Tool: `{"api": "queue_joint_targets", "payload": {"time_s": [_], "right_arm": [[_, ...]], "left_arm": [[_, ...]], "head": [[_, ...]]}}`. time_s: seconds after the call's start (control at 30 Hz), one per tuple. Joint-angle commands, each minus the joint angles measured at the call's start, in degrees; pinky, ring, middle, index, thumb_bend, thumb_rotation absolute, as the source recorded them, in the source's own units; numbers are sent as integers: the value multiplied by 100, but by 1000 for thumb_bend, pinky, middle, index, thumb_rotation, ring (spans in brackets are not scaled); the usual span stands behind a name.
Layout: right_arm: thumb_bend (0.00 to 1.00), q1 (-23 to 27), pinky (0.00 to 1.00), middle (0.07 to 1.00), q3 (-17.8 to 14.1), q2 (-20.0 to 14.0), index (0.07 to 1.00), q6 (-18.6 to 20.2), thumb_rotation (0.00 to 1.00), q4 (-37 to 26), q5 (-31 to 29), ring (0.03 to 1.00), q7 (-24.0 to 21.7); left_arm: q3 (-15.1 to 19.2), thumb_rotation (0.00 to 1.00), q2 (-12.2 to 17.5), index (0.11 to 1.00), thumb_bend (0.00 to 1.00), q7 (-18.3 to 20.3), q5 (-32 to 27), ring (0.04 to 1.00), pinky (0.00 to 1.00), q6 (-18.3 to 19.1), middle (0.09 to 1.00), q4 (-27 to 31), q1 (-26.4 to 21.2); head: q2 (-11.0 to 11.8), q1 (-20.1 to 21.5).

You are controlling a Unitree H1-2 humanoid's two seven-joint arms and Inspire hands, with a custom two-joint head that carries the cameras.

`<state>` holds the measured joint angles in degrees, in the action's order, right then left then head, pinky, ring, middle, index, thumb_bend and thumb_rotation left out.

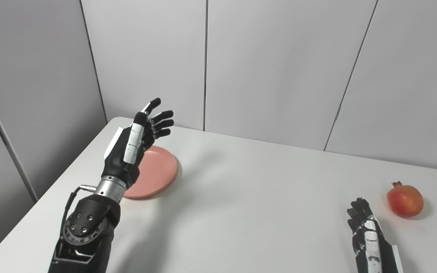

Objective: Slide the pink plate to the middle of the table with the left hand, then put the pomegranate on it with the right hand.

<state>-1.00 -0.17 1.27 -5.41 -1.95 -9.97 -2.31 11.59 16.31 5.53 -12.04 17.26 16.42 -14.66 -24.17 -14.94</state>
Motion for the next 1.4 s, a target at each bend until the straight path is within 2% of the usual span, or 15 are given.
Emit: {"api": "queue_joint_targets", "payload": {"time_s": [0.0, 0.17, 0.23, 0.3, 0.5, 0.63, 0.87, 1.13, 1.3, 1.37], "right_arm": [[699, -444, 1000, 947, 5, 28, 914, -3, 851, 342, 3, 961, -54], [635, -453, 1000, 955, 21, -1, 920, 60, 899, 321, 74, 968, -36], [620, -468, 1000, 959, 15, 6, 920, 100, 903, 294, 88, 971, -15], [622, -482, 1000, 957, 19, 12, 914, 98, 898, 282, 113, 969, -7], [598, -497, 1000, 961, 27, 24, 917, 97, 905, 248, 130, 971, -6], [544, -502, 1000, 961, 22, 24, 909, 181, 935, 191, 159, 968, 43], [532, -518, 1000, 967, -8, -3, 911, 211, 951, 178, 98, 969, 23], [539, -544, 1000, 966, 3, -67, 909, 233, 967, 120, 130, 963, 8], [568, -592, 1000, 959, -34, -89, 906, 322, 937, 60, 17, 956, -17], [573, -617, 1000, 957, -42, -104, 902, 345, 933, 45, -5, 955, -26]], "left_arm": [[111, 1000, 198, 897, 989, 111, -169, 816, 829, -113, 831, 65, -408], [373, 1000, 566, 895, 1000, 122, -276, 815, 809, -29, 830, -248, -701], [496, 996, 703, 900, 1000, 209, -436, 811, 828, -44, 826, -441, -803], [576, 999, 826, 890, 1000, 314, -547, 794, 803, -119, 816, -634, -876], [735, 980, 1224, 882, 1000, 827, -815, 801, 790, -760, 825, -1847, -1143], [871, 963, 1260, 892, 1000, 963, -1016, 809, 806, -1037, 833, -2677, -1380], [947, 965, 1375, 904, 1000, 1074, -975, 776, 769, -1632, 809, -3972, -1782], [1279, 973, 1310, 932, 1000, 1187, -1474, 802, 774, -1580, 836, -5169, -2279], [1361, 939, 1243, 887, 1000, 1033, -1531, 840, 864, -1613, 836, -5706, -2472], [1337, 945, 1248, 898, 1000, 1001, -1468, 846, 870, -1678, 839, -5942, -2532]], "head": [[1, -17], [-2, -22], [-20, -36], [-19, -51], [-9, -74], [2, -108], [-5, -164], [-74, -174], [-123, -161], [-144, -171]]}}
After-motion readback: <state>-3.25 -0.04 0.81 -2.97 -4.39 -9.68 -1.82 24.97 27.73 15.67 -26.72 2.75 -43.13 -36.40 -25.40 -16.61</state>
